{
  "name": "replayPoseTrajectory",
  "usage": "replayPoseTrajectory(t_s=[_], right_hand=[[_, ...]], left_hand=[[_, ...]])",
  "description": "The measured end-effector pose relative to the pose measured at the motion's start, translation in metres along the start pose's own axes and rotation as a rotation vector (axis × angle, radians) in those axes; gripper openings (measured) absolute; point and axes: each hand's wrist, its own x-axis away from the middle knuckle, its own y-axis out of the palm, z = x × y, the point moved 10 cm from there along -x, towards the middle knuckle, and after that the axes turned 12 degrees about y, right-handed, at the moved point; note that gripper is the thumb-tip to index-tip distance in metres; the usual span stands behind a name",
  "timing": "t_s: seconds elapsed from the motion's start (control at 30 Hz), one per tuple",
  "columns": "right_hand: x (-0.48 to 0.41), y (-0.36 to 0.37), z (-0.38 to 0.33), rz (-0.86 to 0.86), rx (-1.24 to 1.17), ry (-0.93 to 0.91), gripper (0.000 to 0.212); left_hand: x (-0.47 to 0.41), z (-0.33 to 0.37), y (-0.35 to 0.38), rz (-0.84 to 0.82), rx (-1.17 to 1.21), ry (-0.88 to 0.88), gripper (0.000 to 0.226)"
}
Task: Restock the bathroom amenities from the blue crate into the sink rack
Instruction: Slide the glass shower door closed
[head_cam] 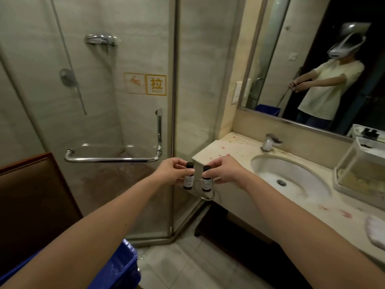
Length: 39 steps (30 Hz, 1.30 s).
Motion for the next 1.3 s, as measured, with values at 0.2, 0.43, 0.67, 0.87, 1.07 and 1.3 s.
replayPoseTrajectory(t_s=[0.2,0.43,0.67,0.87,1.07,1.3], right_hand=[[-0.010,-0.092,0.033,0.075,-0.040,0.009,0.023],[-0.011,-0.179,0.066,0.170,-0.083,0.016,0.028],[-0.006,-0.241,0.108,0.230,-0.140,0.062,0.026],[-0.003,-0.286,0.146,0.310,-0.186,0.113,0.024],[0.003,-0.331,0.182,0.380,-0.267,0.156,0.022],[0.012,-0.396,0.219,0.553,-0.341,0.237,0.027]], left_hand=[[-0.052,0.016,0.083,-0.063,-0.038,0.033,0.022],[-0.091,0.041,0.172,-0.164,-0.084,0.103,0.021],[-0.116,0.056,0.242,-0.244,-0.129,0.174,0.020],[-0.134,0.059,0.299,-0.349,-0.188,0.170,0.028],[-0.157,0.067,0.369,-0.495,-0.153,0.213,0.018],[-0.192,0.086,0.451,-0.673,-0.176,0.309,0.012]])
